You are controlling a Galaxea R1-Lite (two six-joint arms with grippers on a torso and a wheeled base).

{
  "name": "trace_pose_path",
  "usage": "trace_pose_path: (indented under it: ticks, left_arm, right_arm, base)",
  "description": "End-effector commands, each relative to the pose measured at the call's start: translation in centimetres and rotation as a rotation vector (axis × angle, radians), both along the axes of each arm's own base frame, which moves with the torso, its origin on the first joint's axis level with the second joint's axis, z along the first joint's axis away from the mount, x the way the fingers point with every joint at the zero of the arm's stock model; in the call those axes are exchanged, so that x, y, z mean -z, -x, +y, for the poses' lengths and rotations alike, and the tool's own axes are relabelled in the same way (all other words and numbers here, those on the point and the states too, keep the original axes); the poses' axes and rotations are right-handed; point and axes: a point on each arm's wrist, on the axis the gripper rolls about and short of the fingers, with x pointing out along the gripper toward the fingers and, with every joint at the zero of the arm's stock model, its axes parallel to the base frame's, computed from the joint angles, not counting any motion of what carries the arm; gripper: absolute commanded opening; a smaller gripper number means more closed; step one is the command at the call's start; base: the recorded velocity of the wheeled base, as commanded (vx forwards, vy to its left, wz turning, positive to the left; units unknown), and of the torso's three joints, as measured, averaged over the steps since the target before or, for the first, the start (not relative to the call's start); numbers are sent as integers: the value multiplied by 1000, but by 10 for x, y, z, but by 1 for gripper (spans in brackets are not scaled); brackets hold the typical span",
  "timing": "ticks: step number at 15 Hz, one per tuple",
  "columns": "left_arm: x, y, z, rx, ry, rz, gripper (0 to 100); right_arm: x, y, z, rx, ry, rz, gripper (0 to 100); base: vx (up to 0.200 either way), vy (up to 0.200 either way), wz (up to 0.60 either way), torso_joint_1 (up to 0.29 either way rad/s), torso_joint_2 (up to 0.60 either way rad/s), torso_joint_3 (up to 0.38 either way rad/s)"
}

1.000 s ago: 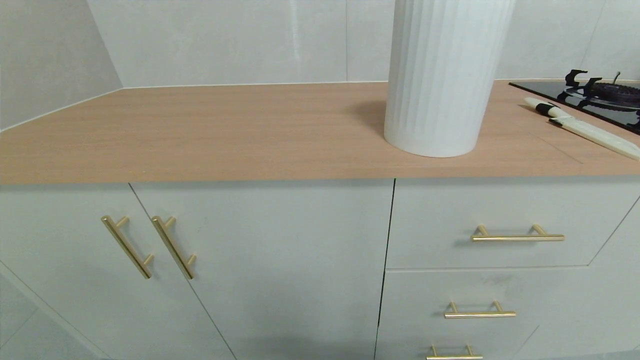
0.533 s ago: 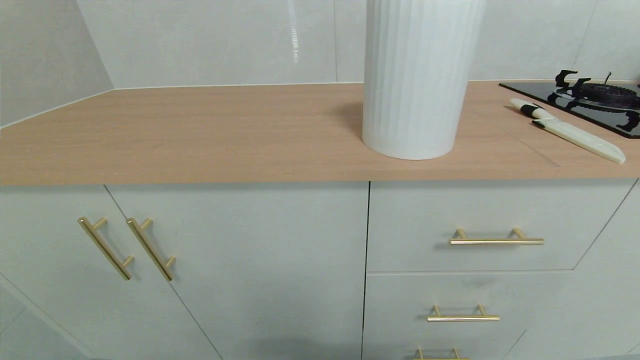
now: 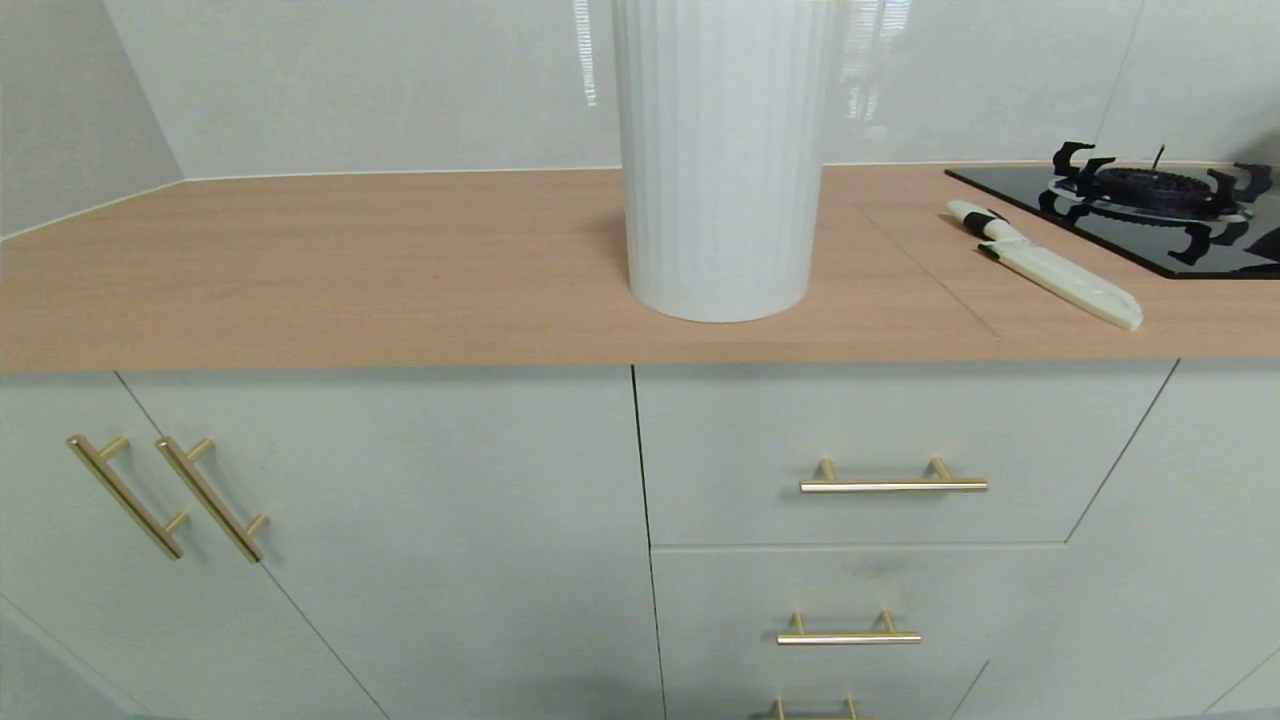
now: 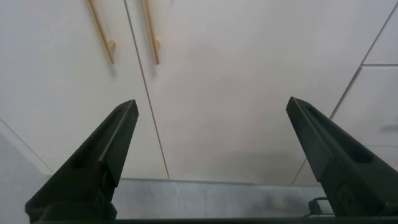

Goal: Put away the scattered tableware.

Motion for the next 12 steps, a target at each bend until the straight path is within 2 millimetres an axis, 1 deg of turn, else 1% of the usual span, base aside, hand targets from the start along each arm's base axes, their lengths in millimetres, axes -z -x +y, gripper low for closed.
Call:
trace_pose_path:
  ticks: [1,10,12]
  left_arm:
    - [0,0,0,-1,0,1,100]
    - [0,0,0,-1,0,1,100]
    - [0,0,0,-1,0,1,100]
  right_arm:
    - [0,0,0,-1,0,3,100]
    - [0,0,0,-1,1,1,100]
    - [0,0,0,-1,1,1,100]
  base:
    - [0,0,0,0,0,0]
    - [0,0,0,0,0,0]
    - [0,0,0,63,-188,-137]
